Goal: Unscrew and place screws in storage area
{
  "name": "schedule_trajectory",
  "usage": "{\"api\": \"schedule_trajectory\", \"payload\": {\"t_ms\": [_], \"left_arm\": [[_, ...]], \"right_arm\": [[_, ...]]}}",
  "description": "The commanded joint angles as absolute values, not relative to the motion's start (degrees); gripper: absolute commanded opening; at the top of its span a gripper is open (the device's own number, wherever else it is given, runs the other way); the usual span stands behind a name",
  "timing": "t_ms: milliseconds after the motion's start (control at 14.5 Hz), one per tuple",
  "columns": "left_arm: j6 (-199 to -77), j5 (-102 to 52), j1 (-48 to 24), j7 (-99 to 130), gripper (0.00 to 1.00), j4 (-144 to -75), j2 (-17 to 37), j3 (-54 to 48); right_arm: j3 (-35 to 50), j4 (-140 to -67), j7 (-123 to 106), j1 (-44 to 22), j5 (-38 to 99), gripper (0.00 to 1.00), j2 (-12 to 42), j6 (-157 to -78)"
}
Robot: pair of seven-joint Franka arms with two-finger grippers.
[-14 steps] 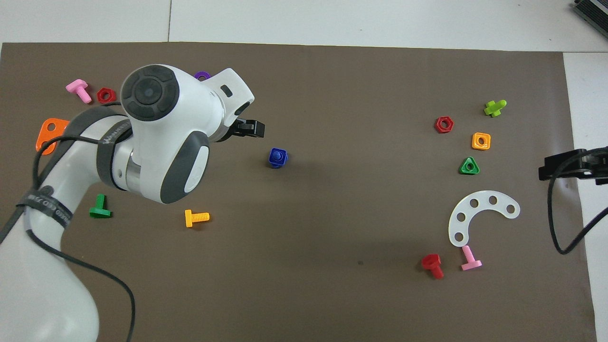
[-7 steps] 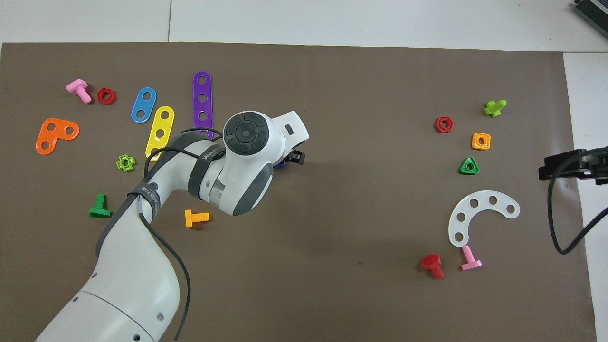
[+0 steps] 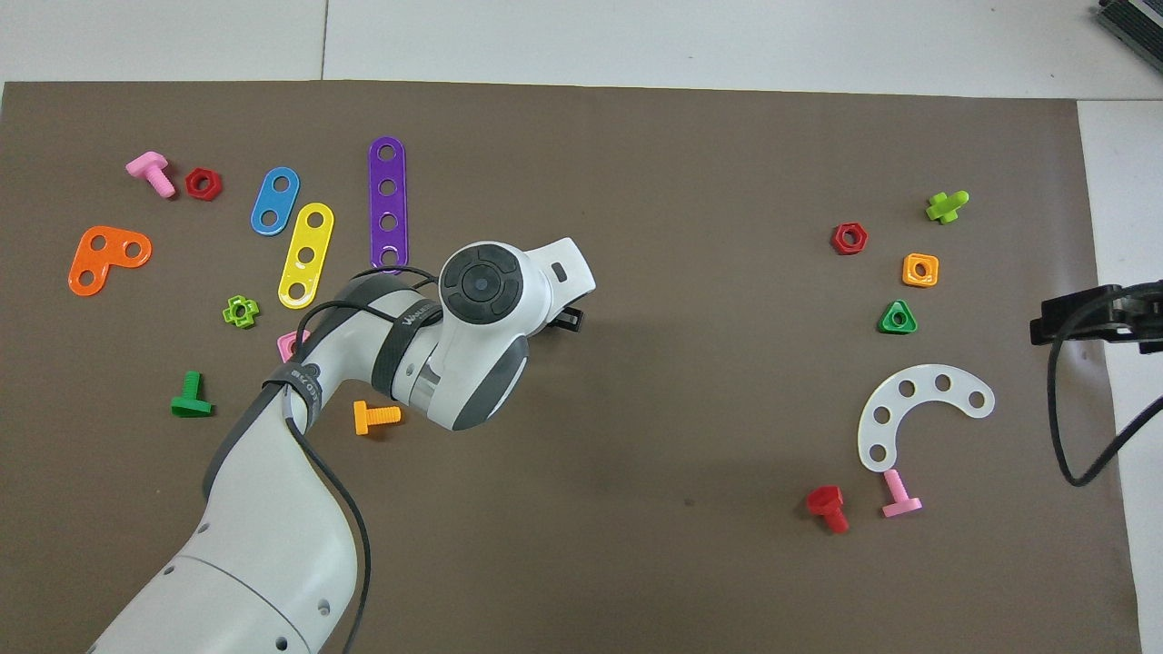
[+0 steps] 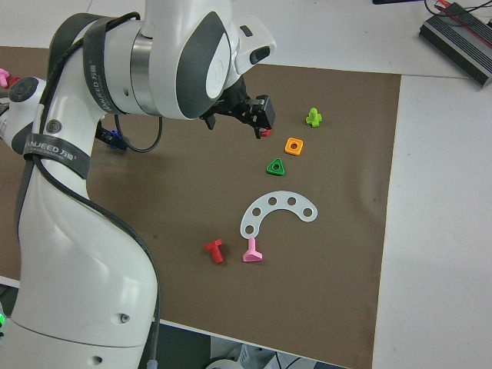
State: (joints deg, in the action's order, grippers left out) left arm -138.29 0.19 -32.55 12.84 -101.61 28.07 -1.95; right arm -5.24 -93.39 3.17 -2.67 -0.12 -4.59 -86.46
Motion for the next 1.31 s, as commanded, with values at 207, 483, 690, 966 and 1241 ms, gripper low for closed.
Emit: {"api": "schedule_trajectory", "payload": {"t_ms": [207,483,690,966,1241], "left_arm": [[-139.5,2.7,-33.3,12.8,0.76,-102.4,27.2,-1.0],[-139.1,2.7,-33.1,12.8,0.72,-101.7,27.2,-1.0],[-139.0,2.7,-33.0,12.8,0.59,-101.7,27.2,-1.0],[-138.8,2.7,-33.0,12.8,0.49,-102.0,27.2,-1.0],[-136.6,2.6,-33.0,12.9,0.42,-101.3,27.1,-1.0]], "right_arm": [[-4.9,-94.7,3.8,-2.5,0.7,1.0,-5.9,-86.4],[-4.9,-94.7,3.8,-2.5,0.7,1.0,-5.9,-86.4],[-4.9,-94.7,3.8,-2.5,0.6,1.0,-6.0,-86.4],[-4.9,-94.7,3.8,-2.5,0.6,1.0,-5.9,-86.4],[-5.0,-94.7,3.8,-2.5,0.6,1.0,-5.9,-86.4]]}}
